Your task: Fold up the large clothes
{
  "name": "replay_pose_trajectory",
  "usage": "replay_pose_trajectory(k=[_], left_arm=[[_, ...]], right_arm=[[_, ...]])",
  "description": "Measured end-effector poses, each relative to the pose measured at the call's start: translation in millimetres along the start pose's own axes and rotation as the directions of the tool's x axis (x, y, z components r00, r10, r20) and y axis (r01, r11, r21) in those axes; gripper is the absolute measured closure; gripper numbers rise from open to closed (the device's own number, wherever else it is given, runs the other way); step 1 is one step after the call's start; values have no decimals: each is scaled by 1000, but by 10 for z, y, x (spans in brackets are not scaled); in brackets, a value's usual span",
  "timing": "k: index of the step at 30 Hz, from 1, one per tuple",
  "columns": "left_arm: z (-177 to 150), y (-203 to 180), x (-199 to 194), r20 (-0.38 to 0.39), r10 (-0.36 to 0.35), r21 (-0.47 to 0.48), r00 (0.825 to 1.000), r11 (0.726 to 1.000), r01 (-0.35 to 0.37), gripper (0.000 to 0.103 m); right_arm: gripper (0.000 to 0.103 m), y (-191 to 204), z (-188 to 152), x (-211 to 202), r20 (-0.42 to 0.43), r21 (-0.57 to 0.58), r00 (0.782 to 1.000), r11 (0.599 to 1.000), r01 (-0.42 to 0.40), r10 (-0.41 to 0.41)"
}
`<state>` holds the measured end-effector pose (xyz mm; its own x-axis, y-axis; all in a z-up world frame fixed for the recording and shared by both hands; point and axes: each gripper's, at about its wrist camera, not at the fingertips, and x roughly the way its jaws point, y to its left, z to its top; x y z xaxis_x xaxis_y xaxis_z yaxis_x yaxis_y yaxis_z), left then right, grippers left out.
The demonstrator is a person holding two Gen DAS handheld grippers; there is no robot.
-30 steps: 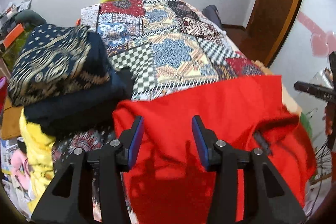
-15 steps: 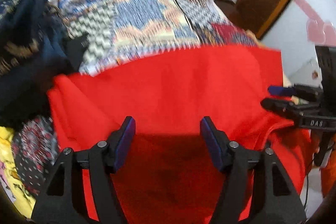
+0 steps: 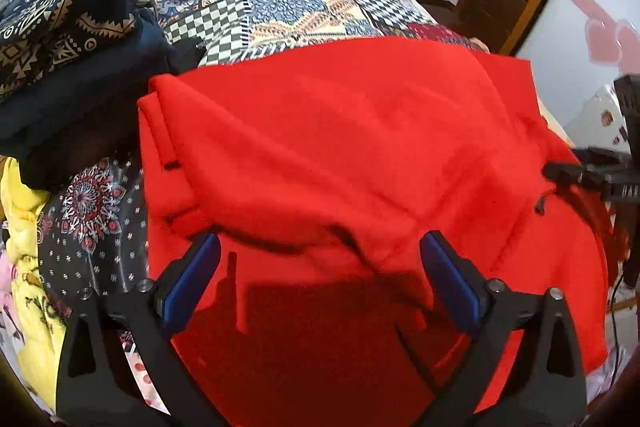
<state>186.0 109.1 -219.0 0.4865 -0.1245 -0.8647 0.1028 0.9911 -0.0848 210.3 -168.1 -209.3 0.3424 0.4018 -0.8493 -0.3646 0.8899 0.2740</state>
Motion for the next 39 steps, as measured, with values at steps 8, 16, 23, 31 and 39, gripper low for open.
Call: replay_pose_trajectory(k=[8,16,23,31,39], left_arm=[[99,257,-298,47,71,-66,996,995,-68,2],[292,824,-334,76,88,-265,993,962,-65,2],[377,1297,40,63,-62,-478,996,874,84,2],[425,1532,480,68,-129,-581,989,801,145,2],[406,1512,796,81,-186,-613,979,766,196,7]], right_arm=[[21,26,69,-229,44,-27,999,999,30,-29],[21,-232,387,-410,171,64,983,997,52,-63],[21,-594,561,-205,157,167,981,982,84,-110],[21,-1022,632,142,109,261,987,962,84,-116],[21,-1122,809,414,55,277,997,960,28,-45]])
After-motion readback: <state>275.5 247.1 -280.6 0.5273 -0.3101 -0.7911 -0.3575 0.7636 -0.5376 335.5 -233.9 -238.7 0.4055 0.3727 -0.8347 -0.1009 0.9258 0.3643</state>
